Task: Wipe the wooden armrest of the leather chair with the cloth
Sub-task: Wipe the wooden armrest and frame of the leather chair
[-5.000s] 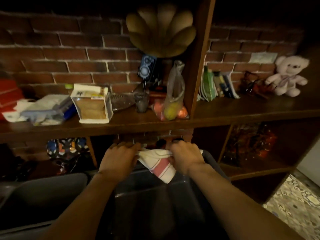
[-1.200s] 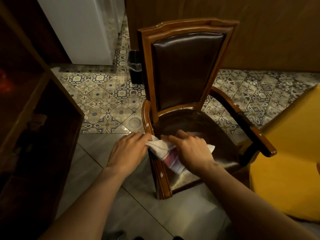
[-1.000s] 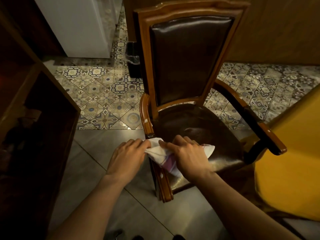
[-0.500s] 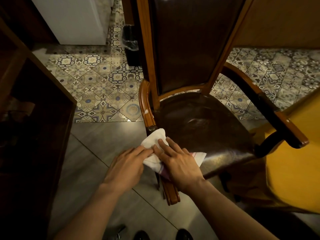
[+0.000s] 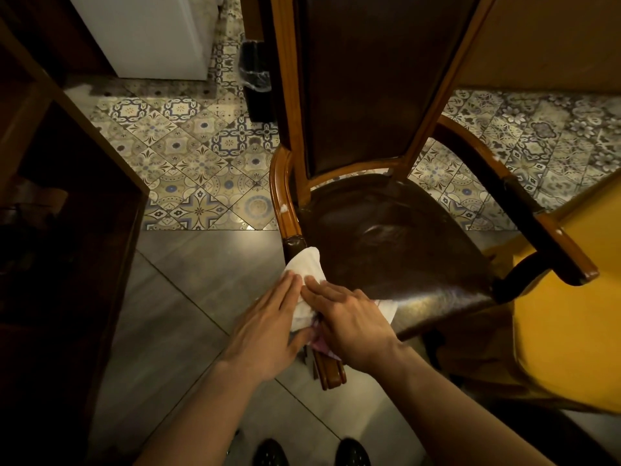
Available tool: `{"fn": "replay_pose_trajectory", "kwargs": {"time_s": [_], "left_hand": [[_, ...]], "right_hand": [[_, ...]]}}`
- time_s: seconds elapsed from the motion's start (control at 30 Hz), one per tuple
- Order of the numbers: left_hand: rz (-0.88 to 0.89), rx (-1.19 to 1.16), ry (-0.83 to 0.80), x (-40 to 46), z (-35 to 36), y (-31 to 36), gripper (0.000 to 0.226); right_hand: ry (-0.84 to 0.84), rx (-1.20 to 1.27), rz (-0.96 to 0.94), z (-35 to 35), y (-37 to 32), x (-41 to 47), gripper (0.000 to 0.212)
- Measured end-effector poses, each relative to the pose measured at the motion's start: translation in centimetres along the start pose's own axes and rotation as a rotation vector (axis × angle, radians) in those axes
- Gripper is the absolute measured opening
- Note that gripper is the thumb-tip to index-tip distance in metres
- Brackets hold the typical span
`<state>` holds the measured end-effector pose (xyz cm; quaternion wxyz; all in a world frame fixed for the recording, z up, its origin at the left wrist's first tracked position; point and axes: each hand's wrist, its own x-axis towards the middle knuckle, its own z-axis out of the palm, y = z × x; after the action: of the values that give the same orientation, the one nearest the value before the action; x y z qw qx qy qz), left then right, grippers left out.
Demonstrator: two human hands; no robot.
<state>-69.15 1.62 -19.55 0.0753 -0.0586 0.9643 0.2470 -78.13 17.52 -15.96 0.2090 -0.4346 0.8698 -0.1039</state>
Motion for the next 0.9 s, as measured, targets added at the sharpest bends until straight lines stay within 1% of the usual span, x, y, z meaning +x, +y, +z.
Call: {"fn": "replay_pose_trajectory", "kwargs": {"time_s": [0.07,0.17,0.3,0.47,0.7,0.9], "left_hand": [[0.013,0.030,0.018,-0.5,0.2,0.5,0.090],[0.033,0.061,0.002,-1.5,0.3,1.2,0.088],[-0.001,0.036,-0.023,-3.3,0.7,2.7,0.087],[-0.043,0.021,-0.051,-5.3,0.9,4.7,0.086],[-0.085,0.037,-0.084,-6.8,1.4,6.5,0.076],[-0.113,0.039,-0.092,-6.5,1.8,6.3,0.077]], "right_hand": [[-0.009,0.006,-0.006,0.1,-0.1,-0.9,0.071],[-0.015,0.008,-0.012,0.6,-0.4,-2.3,0.069],[-0.028,0.002,-0.024,1.2,-0.7,-4.2,0.067],[-0.028,0.017,-0.026,1.8,-1.2,-6.6,0.070],[0.007,0.024,-0.021,2.4,-1.9,-9.2,0.058],[-0.025,-0.011,-0.022,1.8,-2.2,-9.0,0.064]]}}
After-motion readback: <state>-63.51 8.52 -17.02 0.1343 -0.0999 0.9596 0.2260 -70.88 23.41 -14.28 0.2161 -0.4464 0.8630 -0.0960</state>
